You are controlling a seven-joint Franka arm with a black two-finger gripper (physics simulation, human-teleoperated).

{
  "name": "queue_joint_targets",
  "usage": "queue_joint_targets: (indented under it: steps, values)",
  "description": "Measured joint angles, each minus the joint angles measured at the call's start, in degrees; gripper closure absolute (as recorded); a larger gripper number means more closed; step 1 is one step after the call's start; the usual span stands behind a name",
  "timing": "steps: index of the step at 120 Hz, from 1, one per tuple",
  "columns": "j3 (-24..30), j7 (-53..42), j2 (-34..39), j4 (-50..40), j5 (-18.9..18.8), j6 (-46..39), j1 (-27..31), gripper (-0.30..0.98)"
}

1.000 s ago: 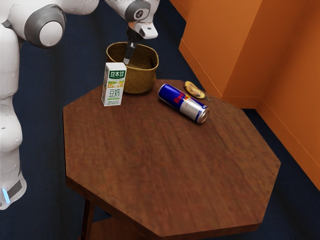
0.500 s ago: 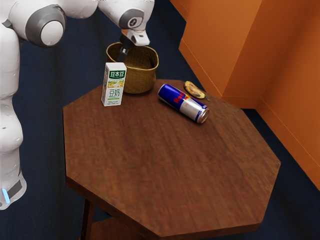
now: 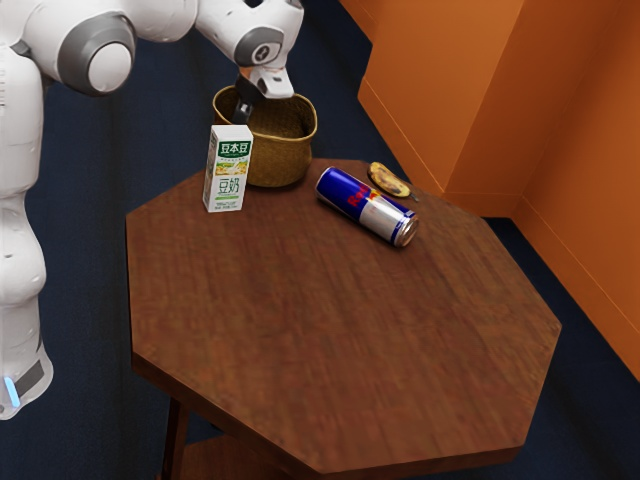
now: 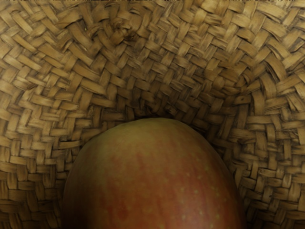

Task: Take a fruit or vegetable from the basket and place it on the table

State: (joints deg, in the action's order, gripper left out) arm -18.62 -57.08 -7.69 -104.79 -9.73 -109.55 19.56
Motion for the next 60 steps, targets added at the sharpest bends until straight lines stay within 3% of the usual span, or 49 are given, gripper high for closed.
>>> queue_joint_targets:
  steps: [60]
  values:
    - [-0.7,-1.0,-0.6,-0.7,0.1,-0.6,-0.2,-0.01]
